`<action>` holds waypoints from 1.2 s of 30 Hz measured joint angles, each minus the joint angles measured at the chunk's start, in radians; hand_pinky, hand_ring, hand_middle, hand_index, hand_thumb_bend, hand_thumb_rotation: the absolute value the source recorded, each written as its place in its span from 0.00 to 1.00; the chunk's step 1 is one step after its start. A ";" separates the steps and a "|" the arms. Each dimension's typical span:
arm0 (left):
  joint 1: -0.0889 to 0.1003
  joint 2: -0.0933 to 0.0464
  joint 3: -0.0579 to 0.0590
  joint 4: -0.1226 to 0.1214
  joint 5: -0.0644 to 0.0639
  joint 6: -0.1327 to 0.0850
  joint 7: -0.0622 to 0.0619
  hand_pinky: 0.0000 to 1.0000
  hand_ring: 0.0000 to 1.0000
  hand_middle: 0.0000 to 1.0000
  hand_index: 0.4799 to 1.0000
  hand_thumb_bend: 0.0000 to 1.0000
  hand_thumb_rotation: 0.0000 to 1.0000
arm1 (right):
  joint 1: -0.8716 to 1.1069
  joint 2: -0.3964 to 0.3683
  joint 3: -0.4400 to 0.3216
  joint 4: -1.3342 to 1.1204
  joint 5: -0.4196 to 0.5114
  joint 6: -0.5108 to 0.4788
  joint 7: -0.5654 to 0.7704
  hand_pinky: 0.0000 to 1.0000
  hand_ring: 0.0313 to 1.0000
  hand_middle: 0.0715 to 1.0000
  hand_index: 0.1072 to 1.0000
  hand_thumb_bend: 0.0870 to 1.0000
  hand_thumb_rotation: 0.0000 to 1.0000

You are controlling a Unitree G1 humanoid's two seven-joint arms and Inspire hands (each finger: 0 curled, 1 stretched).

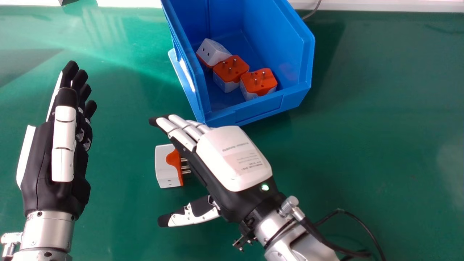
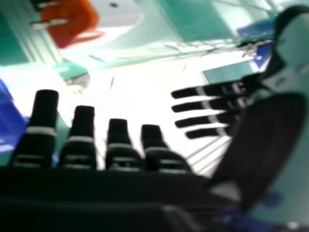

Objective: Pick all objects and put in blue box

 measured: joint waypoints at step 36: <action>-0.036 0.003 -0.005 -0.012 -0.003 0.041 -0.006 0.99 0.96 0.95 0.87 0.66 0.85 | -0.217 0.071 0.038 0.295 0.062 0.076 -0.026 0.60 0.71 0.75 0.74 0.72 0.17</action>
